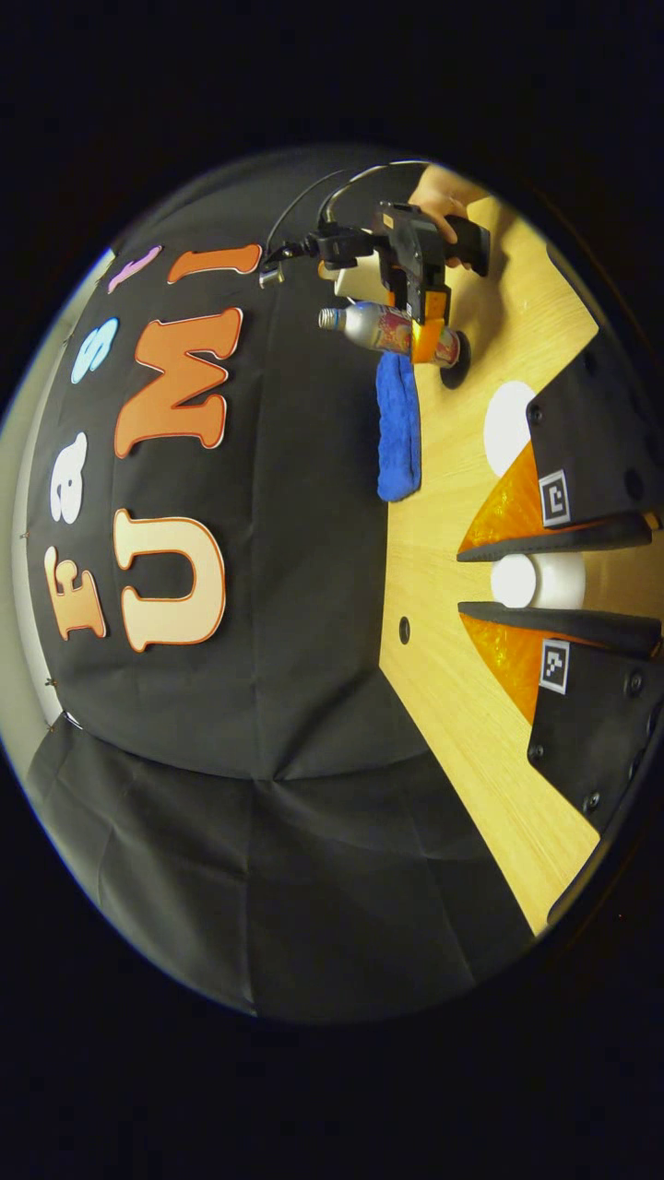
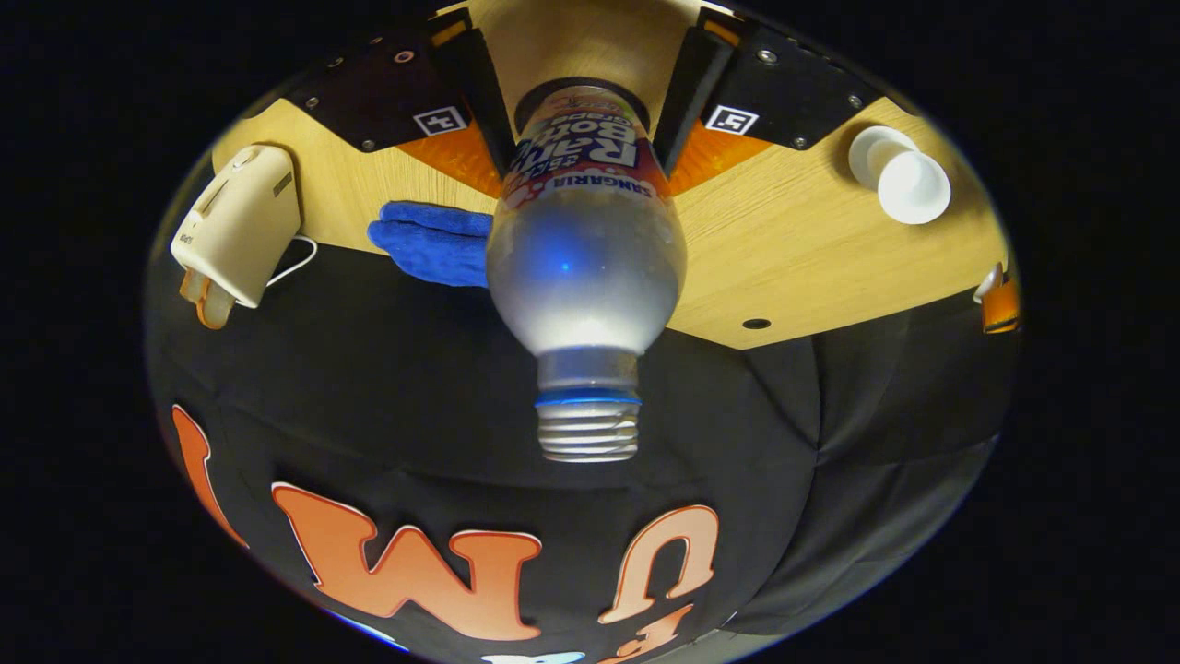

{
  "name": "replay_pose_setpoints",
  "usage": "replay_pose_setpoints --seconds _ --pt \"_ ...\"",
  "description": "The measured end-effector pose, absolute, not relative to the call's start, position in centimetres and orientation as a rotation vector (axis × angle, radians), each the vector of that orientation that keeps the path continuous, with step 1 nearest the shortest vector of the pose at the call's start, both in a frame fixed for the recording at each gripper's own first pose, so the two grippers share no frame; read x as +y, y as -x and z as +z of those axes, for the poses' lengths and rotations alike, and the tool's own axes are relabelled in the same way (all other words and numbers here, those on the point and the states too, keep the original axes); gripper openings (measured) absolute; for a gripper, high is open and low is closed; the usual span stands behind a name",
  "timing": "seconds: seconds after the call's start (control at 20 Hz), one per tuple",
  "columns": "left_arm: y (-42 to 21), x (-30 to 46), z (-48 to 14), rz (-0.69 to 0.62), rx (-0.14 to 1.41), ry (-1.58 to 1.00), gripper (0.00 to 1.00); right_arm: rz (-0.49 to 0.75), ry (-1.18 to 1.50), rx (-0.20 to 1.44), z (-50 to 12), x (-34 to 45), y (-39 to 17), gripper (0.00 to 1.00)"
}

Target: Open the teacup lid with one hand, grasp the water bottle and pour water into the teacup with the other hand; after pouring, place the water bottle on the coaster and then close the teacup lid.

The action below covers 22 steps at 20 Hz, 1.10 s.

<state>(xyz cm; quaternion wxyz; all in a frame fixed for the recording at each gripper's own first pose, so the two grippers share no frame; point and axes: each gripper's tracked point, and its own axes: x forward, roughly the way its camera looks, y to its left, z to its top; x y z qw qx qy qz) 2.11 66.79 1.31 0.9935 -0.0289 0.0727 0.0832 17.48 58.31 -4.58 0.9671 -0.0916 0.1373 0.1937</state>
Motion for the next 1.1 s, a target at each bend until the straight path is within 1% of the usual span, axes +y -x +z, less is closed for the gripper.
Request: replay_pose_setpoints --seconds 0.05,0.1,0.15,0.3,0.4,0.45,0.5,0.55,0.6,0.65,0.7,0.75,0.8,0.85,0.9,0.95,1.1 --pt "-2.5 66.3 1.5 0.156 0.143 0.064 0.36 0.392 0.172 0.279 -4.7 58.3 -17.5 0.79" --pt "-2.8 65.8 1.6 0.144 0.143 0.065 0.31 0.39 0.16 0.278 -4.8 58.3 -17.6 0.76" --pt "-3.2 65.2 1.8 0.132 0.14 0.07 0.31 0.388 0.15 0.288 -5.1 58.3 -17.6 0.79" --pt "-4.4 63.2 1.9 0.087 0.134 0.094 0.31 0.393 0.128 0.333 -6.6 58.2 -18.0 0.79" --pt "-5.3 61.9 1.8 0.059 0.137 0.111 0.31 0.396 0.118 0.313 -6.3 58.2 -18.1 0.8" --pt "-5.7 61.1 1.6 0.044 0.141 0.127 0.26 0.394 0.11 0.311 -6.2 58.1 -18.1 0.79" --pt "-6.2 60.2 1.1 0.024 0.151 0.139 0.26 0.393 0.104 0.314 -6.4 58.1 -18.1 0.8" --pt "-6.5 59.5 0.9 0.01 0.157 0.149 0.31 0.394 0.1 0.316 -6.4 58.1 -18.1 0.81" --pt "-6.7 58.9 0.7 -0.001 0.163 0.155 0.35 0.397 0.098 0.323 -6.5 58.0 -18.0 0.77" --pt "-7.1 58.5 0.5 -0.008 0.166 0.159 0.36 0.406 0.097 0.32 -6.5 58.1 -17.9 0.82" --pt "-7.4 58.2 0.3 -0.012 0.173 0.159 0.31 0.414 0.099 0.315 -6.4 58.3 -17.7 0.82" --pt "-7.6 58.1 -0.1 -0.011 0.179 0.157 0.35 0.416 0.102 0.313 -6.3 58.2 -17.6 0.84" --pt "-7.8 57.9 -0.4 -0.016 0.185 0.155 0.27 0.414 0.108 0.311 -6.3 58.1 -17.6 0.88" --pt "-7.9 57.8 -0.7 -0.019 0.191 0.154 0.27 0.408 0.11 0.308 -6.2 57.9 -17.5 0.91" --pt "-8.0 57.7 -1.0 -0.022 0.199 0.153 0.27 0.405 0.111 0.306 -6.1 57.7 -17.2 0.97" --pt "-8.0 57.5 -1.5 -0.027 0.204 0.154 0.31 0.404 0.11 0.297 -5.7 57.6 -17.0 0.98" --pt "-8.3 57.2 -2.8 -0.029 0.221 0.13 0.31 0.392 0.13 0.27 -4.8 56.8 -16.1 0.98"
